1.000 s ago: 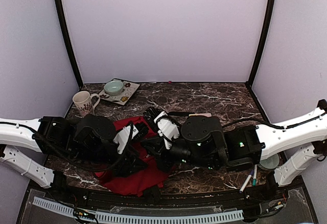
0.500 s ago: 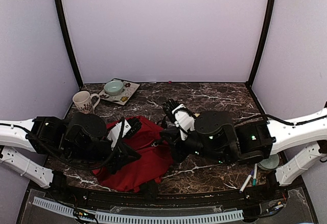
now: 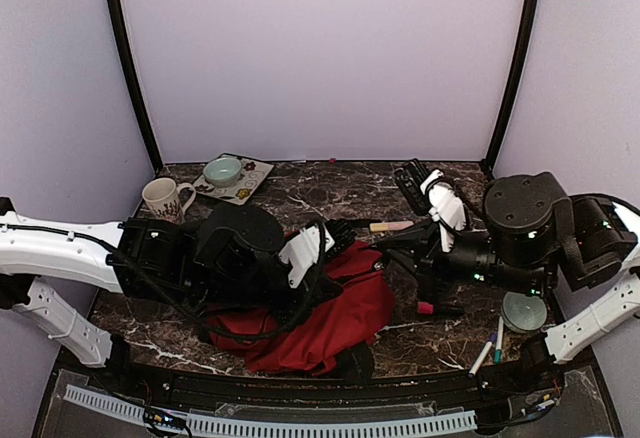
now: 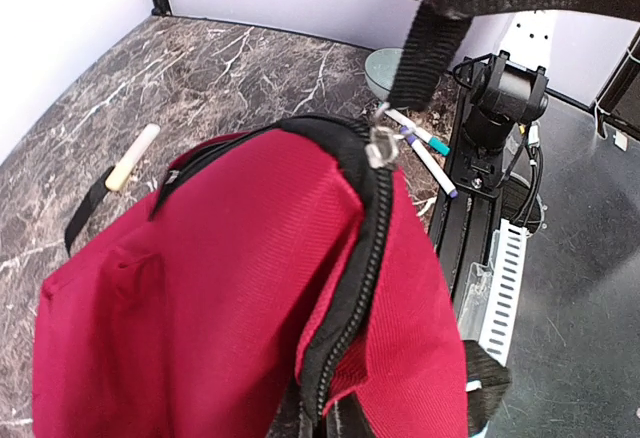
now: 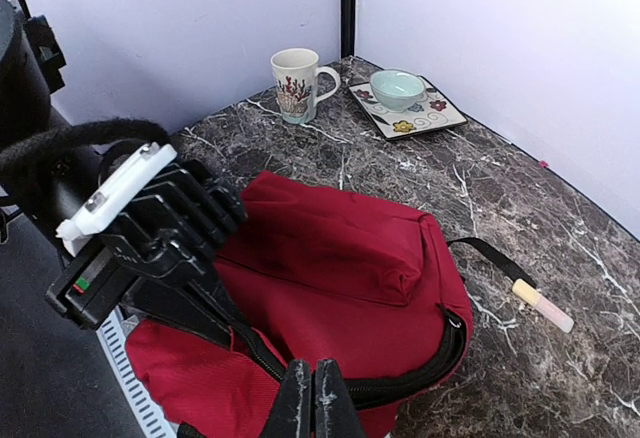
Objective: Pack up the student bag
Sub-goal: Zip the student bag into the largest pocket of the bag.
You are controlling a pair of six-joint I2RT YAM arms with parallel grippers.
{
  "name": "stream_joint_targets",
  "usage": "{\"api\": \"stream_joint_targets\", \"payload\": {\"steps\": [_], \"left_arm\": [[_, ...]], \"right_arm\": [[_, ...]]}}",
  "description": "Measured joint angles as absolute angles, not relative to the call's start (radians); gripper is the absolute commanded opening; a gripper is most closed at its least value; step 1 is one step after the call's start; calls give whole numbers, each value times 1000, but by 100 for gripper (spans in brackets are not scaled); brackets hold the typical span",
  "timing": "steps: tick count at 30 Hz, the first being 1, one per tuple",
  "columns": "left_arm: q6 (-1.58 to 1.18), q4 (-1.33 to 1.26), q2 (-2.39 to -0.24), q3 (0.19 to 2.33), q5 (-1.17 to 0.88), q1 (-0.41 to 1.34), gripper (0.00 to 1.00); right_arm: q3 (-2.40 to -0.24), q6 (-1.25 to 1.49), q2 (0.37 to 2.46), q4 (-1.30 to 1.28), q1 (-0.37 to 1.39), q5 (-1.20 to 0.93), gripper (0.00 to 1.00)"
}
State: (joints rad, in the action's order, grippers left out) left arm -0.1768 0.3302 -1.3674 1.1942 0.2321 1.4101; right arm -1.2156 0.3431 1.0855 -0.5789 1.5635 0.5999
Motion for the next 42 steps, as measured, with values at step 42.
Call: {"api": "stream_joint_targets", "payload": {"steps": [42], "left_arm": [[-467, 601, -870, 913, 370, 1411, 0]], "right_arm": [[-941, 459, 1169, -240, 1414, 533, 0]]}}
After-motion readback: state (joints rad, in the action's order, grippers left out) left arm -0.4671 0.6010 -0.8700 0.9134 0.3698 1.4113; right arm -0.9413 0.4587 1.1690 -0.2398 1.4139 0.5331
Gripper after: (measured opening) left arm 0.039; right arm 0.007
